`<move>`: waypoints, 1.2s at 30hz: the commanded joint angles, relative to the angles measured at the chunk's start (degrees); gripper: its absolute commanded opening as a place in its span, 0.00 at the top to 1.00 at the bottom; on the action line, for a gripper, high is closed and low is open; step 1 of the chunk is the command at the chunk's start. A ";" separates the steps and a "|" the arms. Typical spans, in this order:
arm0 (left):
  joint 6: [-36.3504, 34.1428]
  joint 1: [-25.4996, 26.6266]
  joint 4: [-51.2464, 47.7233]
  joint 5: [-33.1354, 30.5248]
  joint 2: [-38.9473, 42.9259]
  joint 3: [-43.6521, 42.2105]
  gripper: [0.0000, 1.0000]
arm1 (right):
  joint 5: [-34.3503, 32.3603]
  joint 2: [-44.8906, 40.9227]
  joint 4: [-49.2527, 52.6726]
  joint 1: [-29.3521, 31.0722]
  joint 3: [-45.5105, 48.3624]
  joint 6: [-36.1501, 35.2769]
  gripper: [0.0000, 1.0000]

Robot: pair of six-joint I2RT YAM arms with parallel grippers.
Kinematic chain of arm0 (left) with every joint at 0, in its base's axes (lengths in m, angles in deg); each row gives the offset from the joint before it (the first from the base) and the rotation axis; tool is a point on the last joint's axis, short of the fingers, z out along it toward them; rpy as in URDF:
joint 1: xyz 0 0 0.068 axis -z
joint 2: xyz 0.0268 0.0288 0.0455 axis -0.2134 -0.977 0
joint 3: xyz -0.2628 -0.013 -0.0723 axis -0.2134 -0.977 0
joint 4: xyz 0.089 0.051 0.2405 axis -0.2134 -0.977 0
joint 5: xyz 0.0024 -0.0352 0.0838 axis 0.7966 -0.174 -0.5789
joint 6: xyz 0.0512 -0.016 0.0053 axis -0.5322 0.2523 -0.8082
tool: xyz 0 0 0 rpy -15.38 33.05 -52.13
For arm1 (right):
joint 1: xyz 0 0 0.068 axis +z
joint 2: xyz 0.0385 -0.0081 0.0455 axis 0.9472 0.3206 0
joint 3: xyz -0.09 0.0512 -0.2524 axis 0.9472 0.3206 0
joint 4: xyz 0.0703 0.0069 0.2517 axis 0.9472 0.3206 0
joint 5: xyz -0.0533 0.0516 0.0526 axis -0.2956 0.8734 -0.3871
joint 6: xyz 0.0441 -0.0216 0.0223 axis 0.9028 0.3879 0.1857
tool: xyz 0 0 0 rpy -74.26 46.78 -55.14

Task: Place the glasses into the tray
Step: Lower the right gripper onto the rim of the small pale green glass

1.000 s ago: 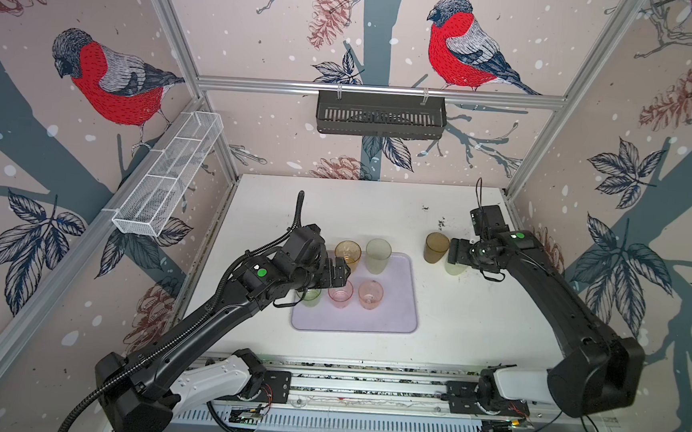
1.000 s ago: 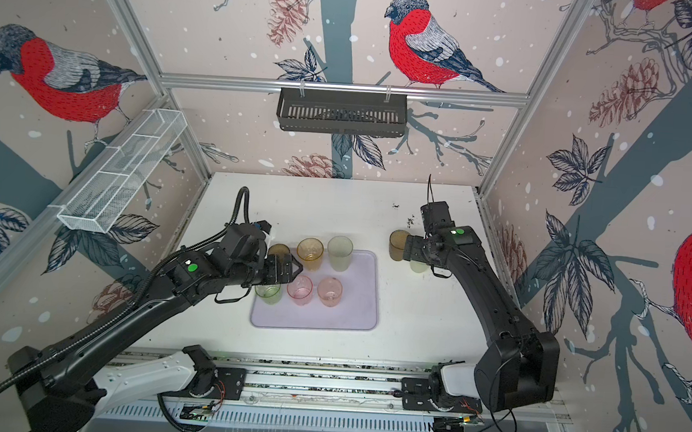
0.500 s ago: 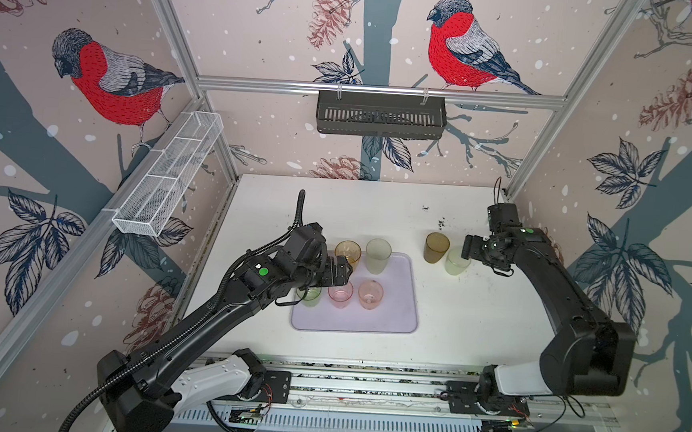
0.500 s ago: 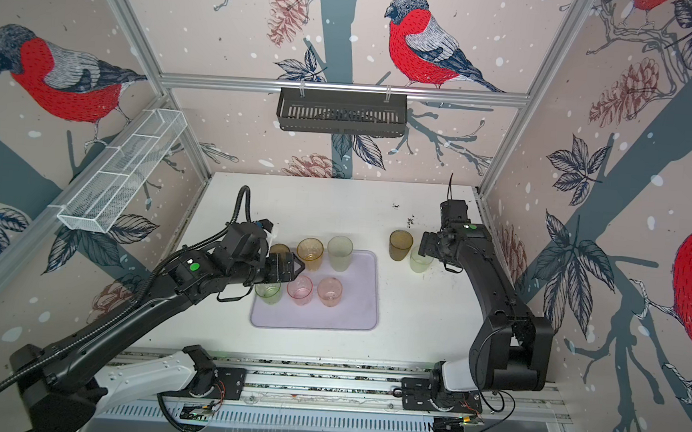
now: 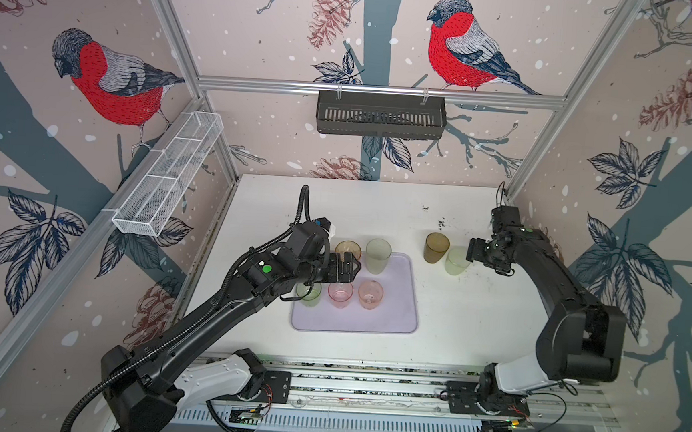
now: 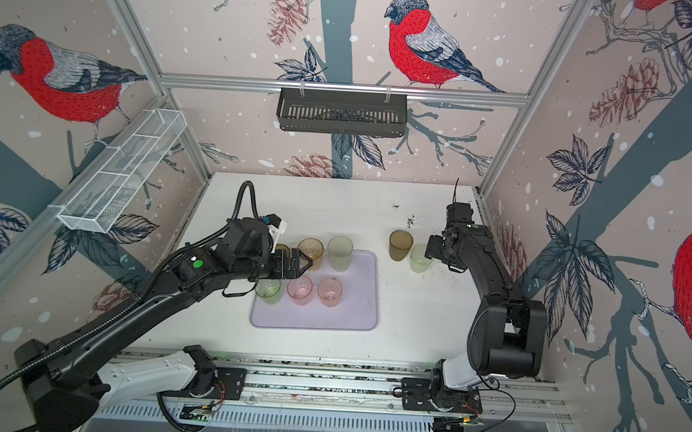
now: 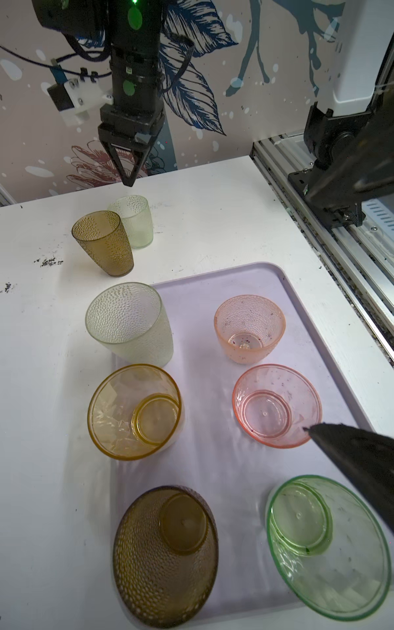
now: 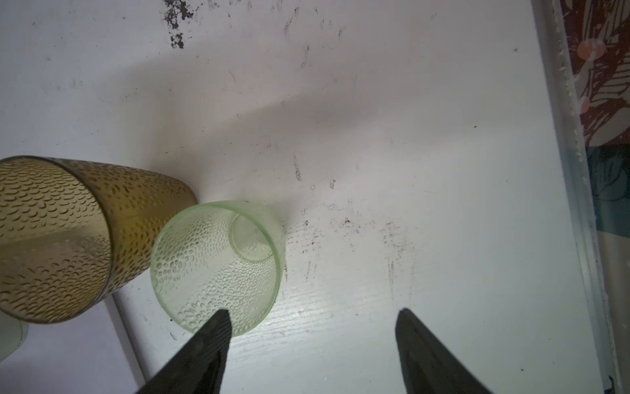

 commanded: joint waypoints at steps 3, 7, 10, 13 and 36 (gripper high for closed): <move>-0.81 1.27 3.31 0.96 -1.21 1.16 0.02 | 0.91 1.97 -1.82 -0.19 -0.28 -1.12 0.29; -0.82 2.76 3.62 -0.06 -2.57 2.10 0.02 | 1.26 3.30 -2.31 -0.20 -0.55 -1.25 0.35; -0.73 3.86 3.95 -0.46 -3.68 2.95 0.02 | 1.30 4.05 -2.61 -0.21 -0.48 -1.44 0.39; -0.56 4.72 4.57 -0.55 -4.32 3.41 0.02 | 1.38 4.49 -2.88 -0.19 -0.34 -1.53 0.43; -1.66 5.84 3.71 -0.73 -6.35 5.57 0.02 | 2.84 6.34 -4.64 -0.12 1.01 -2.06 0.71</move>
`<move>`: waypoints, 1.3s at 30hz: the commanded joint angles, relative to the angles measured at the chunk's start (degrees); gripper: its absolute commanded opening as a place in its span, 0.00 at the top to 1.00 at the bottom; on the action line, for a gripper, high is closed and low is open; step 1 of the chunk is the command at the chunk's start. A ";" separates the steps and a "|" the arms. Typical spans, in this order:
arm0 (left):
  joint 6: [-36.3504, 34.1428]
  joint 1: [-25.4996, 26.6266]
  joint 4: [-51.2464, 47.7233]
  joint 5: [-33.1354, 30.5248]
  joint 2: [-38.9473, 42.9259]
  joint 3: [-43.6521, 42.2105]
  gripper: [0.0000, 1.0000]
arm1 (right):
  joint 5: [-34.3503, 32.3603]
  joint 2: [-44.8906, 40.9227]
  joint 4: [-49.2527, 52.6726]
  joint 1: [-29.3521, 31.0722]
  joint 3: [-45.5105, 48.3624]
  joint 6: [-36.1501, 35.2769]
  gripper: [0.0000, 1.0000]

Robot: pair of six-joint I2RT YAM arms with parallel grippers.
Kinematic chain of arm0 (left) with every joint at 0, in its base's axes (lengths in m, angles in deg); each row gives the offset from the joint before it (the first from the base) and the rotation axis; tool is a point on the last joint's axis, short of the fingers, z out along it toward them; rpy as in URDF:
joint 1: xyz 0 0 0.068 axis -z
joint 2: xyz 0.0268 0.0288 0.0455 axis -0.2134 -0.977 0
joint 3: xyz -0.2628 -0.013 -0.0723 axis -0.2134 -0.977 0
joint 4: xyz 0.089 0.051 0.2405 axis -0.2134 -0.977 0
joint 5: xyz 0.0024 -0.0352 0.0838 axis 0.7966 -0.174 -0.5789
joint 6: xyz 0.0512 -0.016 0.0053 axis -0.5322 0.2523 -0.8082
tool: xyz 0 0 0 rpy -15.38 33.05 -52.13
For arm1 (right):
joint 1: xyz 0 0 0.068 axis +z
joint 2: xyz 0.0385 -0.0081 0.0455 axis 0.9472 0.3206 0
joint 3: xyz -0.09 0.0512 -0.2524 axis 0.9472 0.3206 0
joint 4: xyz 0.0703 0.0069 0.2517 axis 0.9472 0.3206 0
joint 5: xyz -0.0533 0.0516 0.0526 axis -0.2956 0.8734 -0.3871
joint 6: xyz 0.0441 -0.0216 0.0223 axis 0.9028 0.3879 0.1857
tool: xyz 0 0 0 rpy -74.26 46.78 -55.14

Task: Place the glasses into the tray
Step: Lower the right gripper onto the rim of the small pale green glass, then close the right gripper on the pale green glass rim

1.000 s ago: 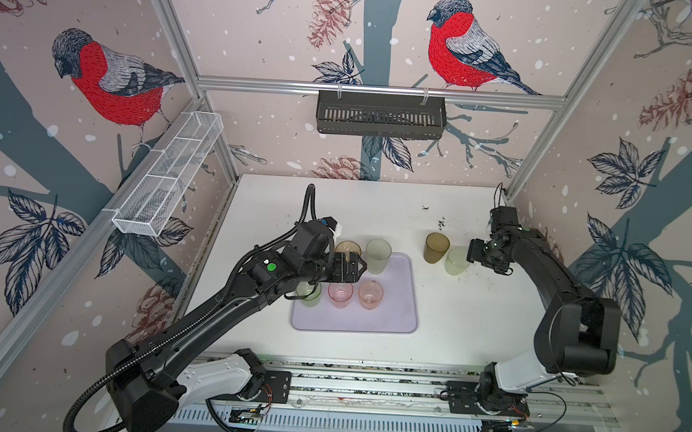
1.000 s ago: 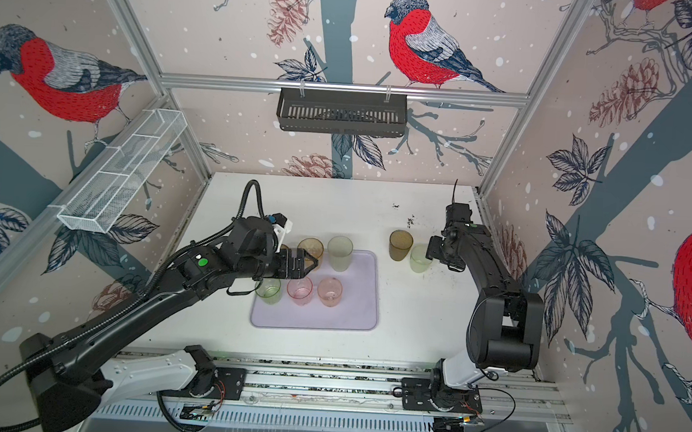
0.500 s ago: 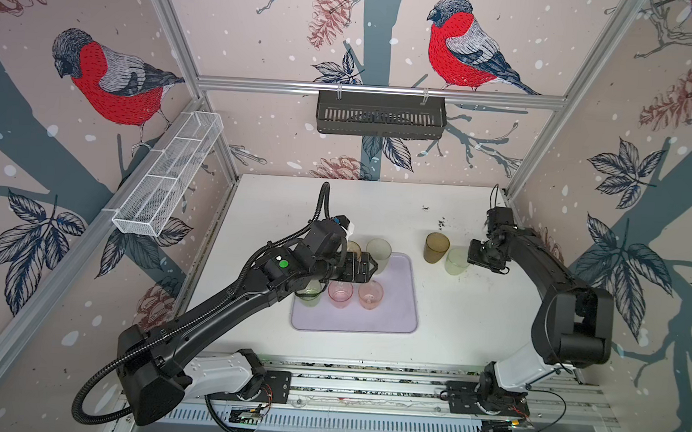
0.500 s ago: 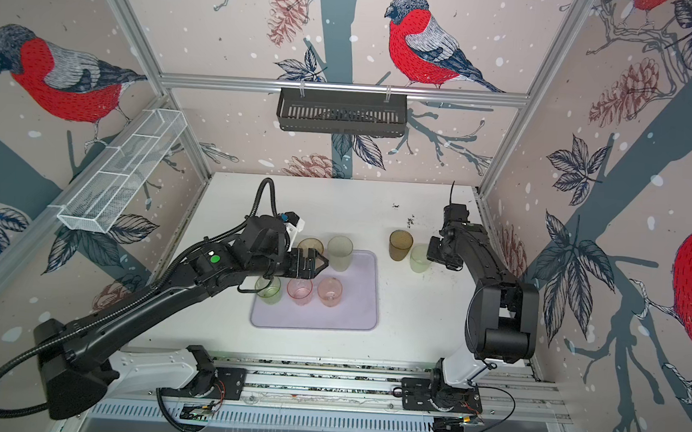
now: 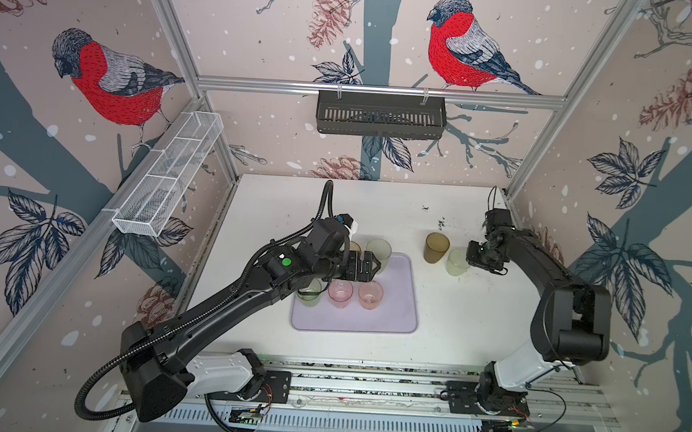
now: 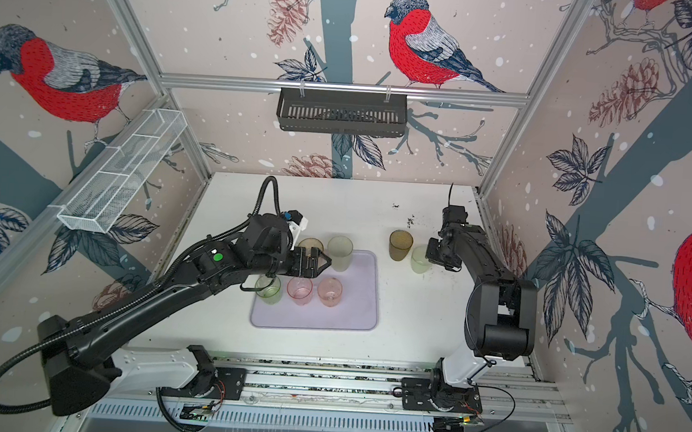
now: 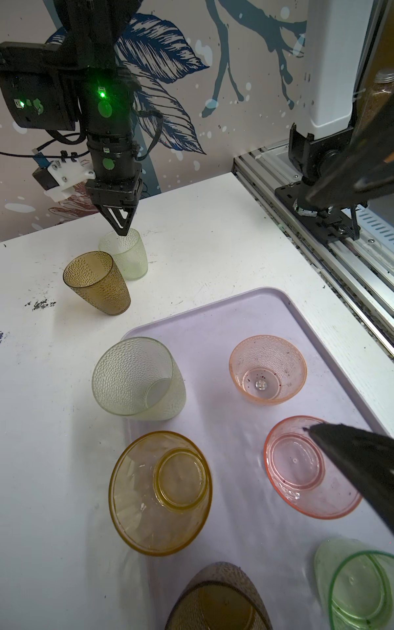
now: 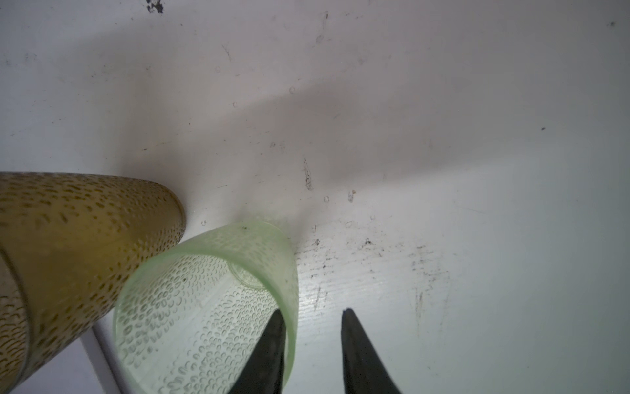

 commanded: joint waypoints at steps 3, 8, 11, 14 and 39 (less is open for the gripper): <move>-0.22 0.15 0.99 -0.23 -0.05 0.40 0.02 | 0.22 0.30 -0.87 0.01 0.34 -0.84 0.74; -0.08 0.24 0.87 -0.40 0.23 0.25 0.02 | 0.08 0.34 -0.99 -0.02 0.47 -0.92 0.78; -0.10 0.20 0.98 -0.56 0.31 0.08 0.02 | -0.05 0.44 -0.97 0.01 0.47 -0.99 0.80; -0.02 0.29 1.00 -0.57 0.41 -0.02 0.02 | -0.31 0.34 -0.97 0.01 0.47 -0.99 0.82; 0.91 0.25 0.91 -1.11 1.60 -0.90 0.02 | -1.39 -1.85 -0.01 0.01 0.82 -1.66 0.97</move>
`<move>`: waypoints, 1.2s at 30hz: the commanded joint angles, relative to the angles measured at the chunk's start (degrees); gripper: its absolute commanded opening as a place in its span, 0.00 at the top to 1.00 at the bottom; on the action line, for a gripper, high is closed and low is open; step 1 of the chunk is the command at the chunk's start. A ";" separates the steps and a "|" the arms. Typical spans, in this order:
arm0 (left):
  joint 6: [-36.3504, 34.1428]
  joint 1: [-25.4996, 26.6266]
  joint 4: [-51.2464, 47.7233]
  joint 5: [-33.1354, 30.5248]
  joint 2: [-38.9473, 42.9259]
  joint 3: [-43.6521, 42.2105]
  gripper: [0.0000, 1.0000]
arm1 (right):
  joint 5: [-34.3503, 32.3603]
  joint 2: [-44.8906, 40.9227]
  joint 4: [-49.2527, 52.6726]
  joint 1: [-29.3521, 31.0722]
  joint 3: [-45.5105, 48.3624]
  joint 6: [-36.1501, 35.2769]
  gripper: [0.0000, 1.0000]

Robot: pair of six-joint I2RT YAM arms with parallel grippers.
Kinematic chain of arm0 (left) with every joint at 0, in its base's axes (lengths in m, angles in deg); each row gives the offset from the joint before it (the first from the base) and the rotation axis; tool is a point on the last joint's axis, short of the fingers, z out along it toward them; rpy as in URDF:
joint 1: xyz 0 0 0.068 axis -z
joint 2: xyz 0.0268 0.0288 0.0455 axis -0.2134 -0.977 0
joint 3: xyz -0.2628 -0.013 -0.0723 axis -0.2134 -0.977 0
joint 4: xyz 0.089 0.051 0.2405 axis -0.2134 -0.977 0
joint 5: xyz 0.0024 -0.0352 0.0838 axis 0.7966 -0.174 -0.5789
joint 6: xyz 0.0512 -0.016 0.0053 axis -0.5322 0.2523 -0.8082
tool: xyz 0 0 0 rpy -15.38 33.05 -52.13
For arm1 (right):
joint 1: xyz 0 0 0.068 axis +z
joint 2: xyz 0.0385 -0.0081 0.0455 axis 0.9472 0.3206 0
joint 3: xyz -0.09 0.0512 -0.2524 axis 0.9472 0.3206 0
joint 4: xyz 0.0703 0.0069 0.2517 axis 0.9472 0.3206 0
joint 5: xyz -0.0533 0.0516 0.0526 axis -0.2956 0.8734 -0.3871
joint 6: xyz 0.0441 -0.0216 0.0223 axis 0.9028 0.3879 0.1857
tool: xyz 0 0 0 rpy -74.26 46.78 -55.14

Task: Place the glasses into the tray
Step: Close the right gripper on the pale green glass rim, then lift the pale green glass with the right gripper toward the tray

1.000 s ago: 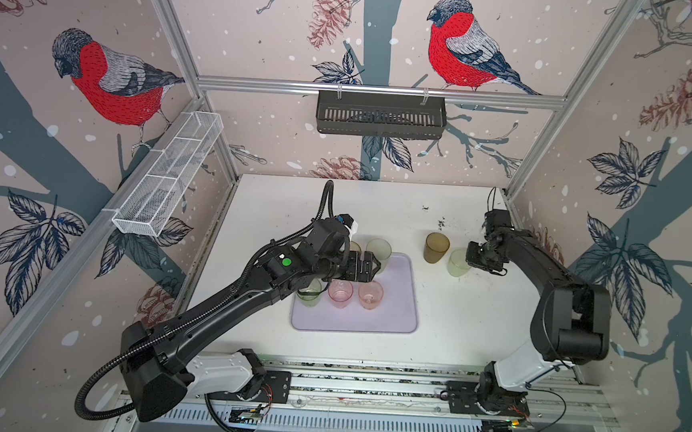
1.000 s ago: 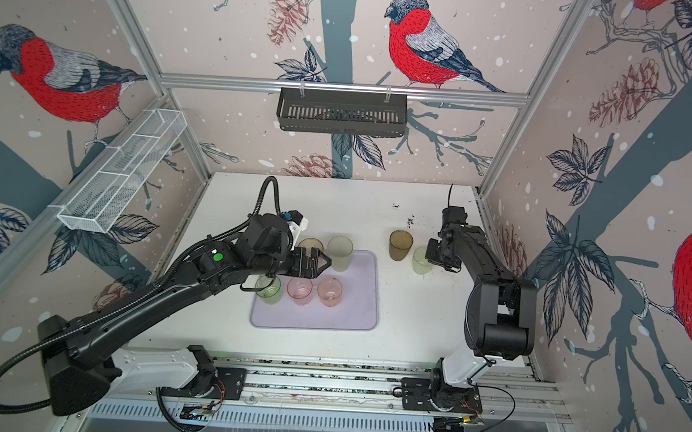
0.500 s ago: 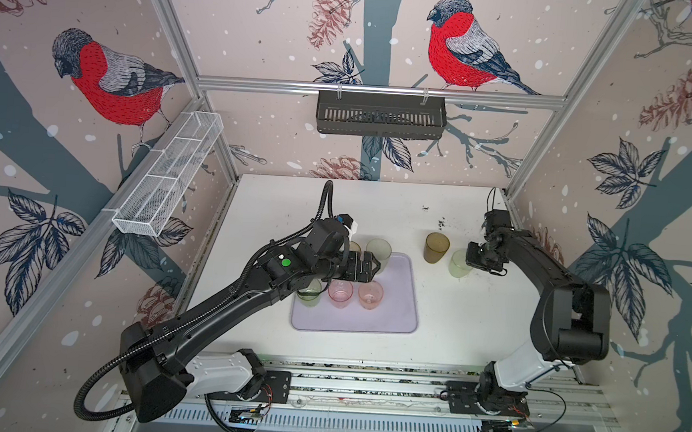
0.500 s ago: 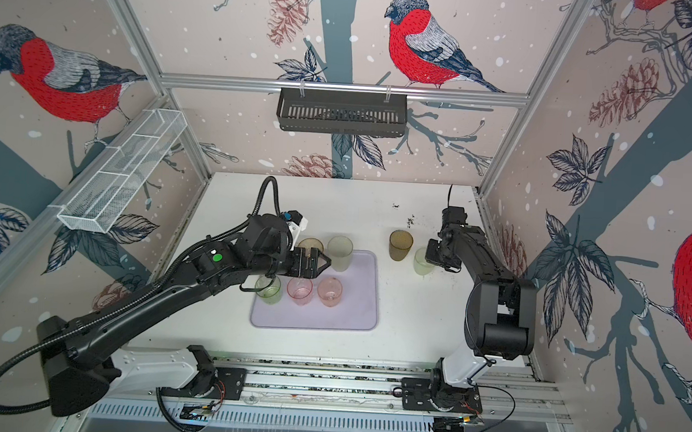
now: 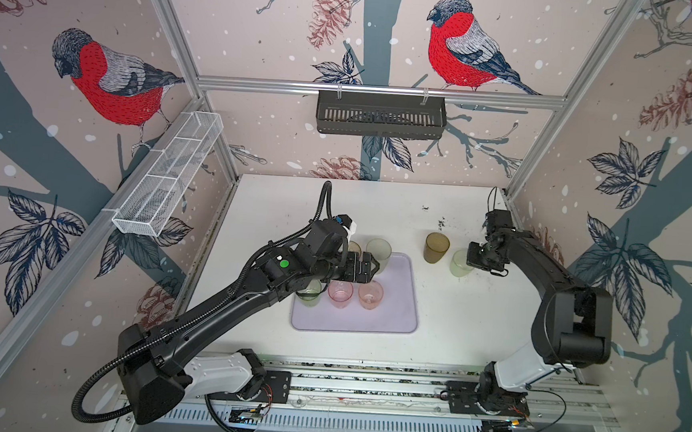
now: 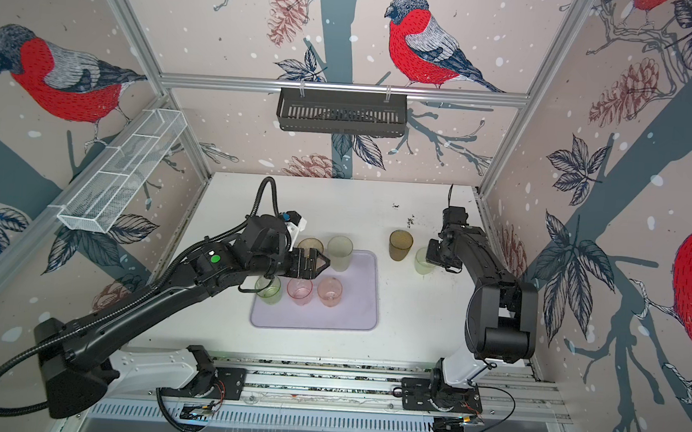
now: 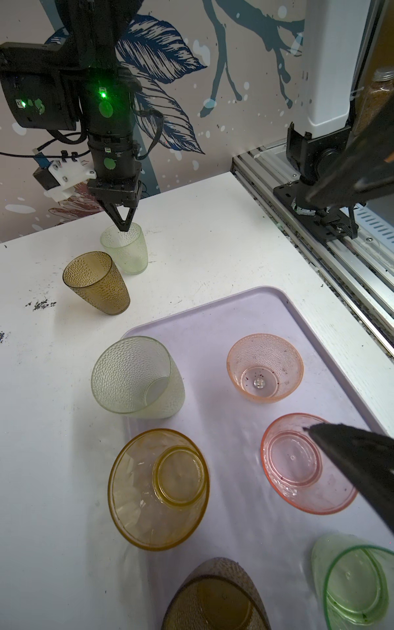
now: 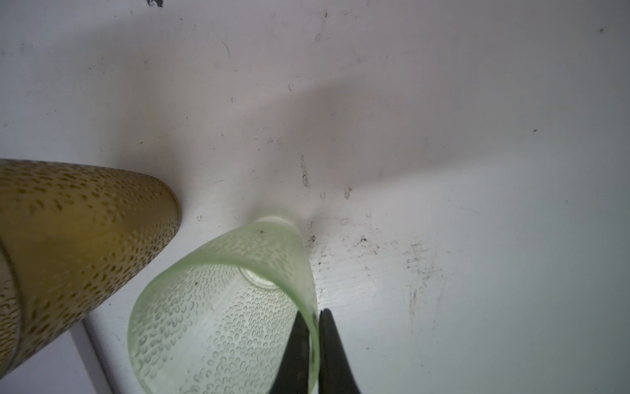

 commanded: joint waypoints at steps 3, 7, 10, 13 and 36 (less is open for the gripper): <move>0.95 0.20 1.00 -1.05 0.85 -0.38 0.02 | -0.76 -1.43 1.06 0.09 0.16 -0.51 0.97; 1.42 0.25 0.94 -1.49 1.61 -1.13 0.02 | -0.78 -4.43 2.16 0.36 1.84 -0.60 0.98; 1.61 0.25 0.51 -1.89 2.11 -1.48 0.02 | -0.78 -7.02 3.27 0.68 3.18 -0.43 0.98; 1.66 0.25 -0.18 -2.29 2.87 -1.73 0.02 | -0.95 -10.08 4.68 1.05 4.63 -0.18 0.98; 2.12 0.21 -2.38 -3.00 5.90 -4.05 0.02 | -1.90 -16.00 11.31 17.39 1.00 8.40 0.99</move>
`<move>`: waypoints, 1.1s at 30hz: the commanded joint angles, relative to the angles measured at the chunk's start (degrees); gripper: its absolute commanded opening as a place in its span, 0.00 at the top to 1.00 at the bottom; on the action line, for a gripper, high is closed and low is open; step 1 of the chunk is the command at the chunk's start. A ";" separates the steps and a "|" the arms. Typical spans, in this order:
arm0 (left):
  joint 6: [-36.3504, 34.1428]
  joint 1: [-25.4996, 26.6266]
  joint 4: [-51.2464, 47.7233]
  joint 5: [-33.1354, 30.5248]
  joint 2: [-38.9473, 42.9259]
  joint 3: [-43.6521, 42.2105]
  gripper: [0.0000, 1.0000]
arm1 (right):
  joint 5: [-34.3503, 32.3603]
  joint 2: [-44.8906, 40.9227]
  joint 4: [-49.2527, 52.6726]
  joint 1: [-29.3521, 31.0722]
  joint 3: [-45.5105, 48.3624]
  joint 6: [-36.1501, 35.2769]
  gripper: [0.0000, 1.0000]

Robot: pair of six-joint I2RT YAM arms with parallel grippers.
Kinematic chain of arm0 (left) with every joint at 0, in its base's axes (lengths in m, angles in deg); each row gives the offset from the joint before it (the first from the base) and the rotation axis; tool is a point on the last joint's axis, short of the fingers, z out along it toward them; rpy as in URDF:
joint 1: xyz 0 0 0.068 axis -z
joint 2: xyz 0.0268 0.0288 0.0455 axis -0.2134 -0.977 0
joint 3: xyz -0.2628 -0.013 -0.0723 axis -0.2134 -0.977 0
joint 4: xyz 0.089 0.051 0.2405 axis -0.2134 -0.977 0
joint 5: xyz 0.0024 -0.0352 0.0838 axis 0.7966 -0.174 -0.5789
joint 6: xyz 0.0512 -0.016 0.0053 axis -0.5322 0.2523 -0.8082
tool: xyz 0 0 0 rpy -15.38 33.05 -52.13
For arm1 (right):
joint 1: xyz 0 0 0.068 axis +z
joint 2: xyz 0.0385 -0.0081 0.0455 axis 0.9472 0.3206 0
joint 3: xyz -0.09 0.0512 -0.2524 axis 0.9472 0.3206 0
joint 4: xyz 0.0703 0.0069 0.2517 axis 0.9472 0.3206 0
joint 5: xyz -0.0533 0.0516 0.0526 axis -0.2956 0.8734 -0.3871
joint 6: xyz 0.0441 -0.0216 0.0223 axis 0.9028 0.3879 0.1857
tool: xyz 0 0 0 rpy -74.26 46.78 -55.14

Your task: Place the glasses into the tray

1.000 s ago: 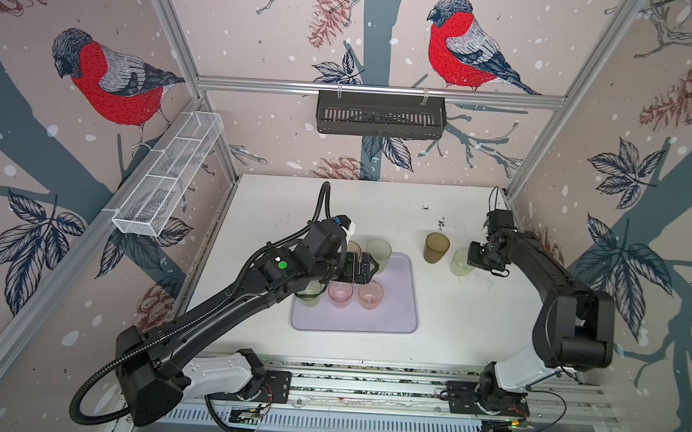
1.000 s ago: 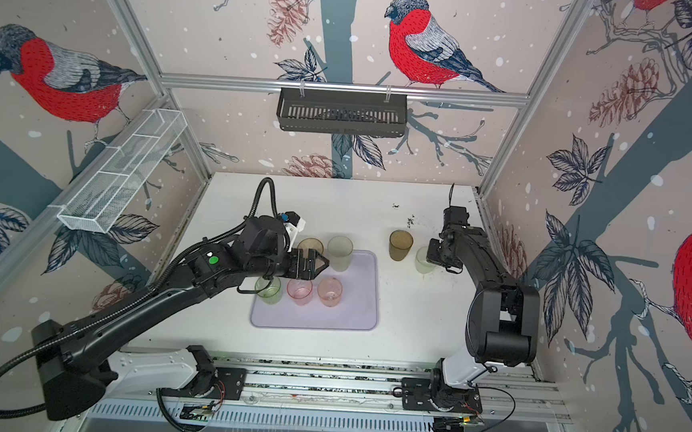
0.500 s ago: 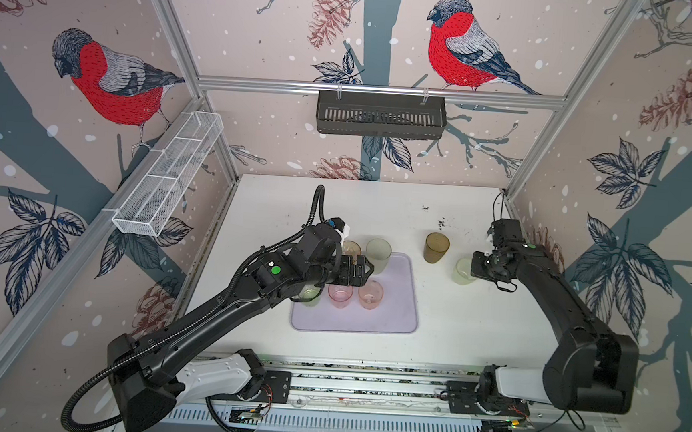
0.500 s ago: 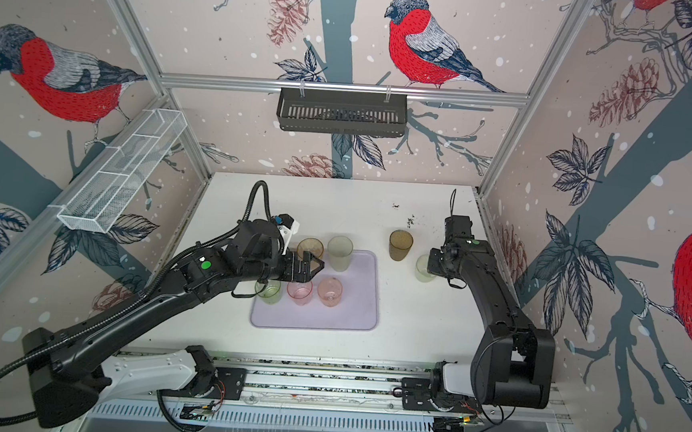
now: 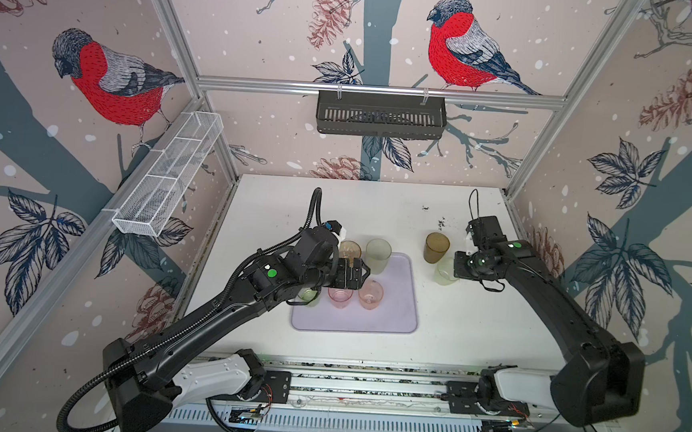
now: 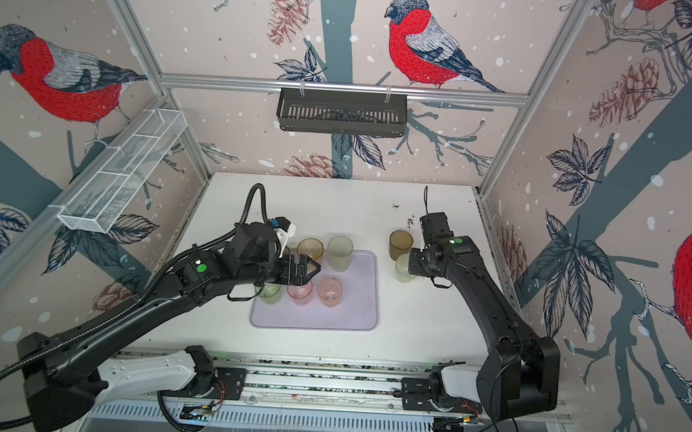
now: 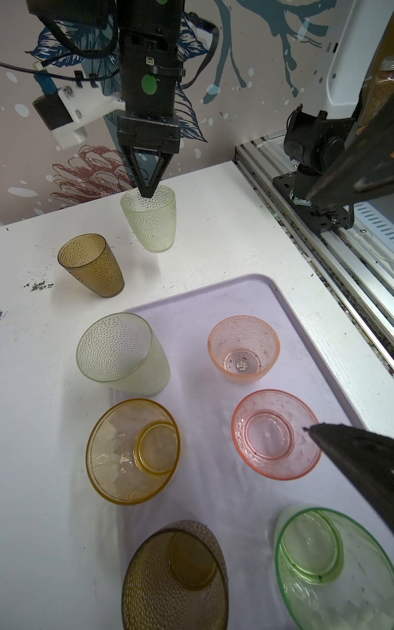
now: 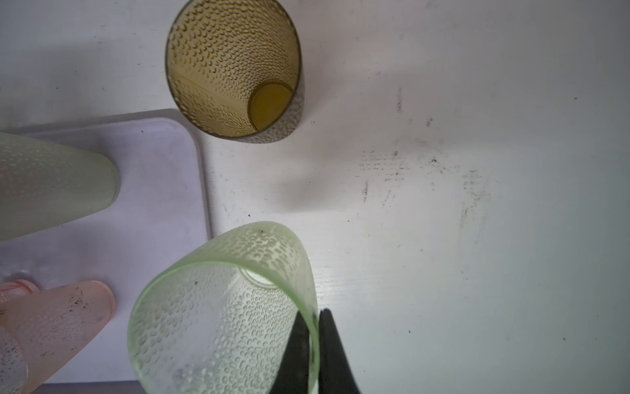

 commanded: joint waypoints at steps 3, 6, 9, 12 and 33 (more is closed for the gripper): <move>0.74 0.18 0.12 -0.48 1.09 -0.79 0.02 | -1.33 2.55 0.41 3.64 -3.42 2.70 0.98; 0.71 0.11 -0.29 -0.70 1.55 -0.89 0.02 | -1.48 4.82 0.28 5.54 -5.26 3.13 0.99; 0.94 0.14 -0.41 -1.08 2.03 -1.02 0.02 | -1.68 6.76 0.04 7.33 -6.89 3.62 0.99; 1.06 0.10 -0.50 -1.36 2.32 -1.04 0.02 | -1.59 8.65 -0.57 8.76 -8.18 3.95 0.99; 1.32 0.17 -0.75 -2.51 2.47 -1.35 0.02 | -1.33 19.64 -3.84 12.44 -14.89 4.11 0.99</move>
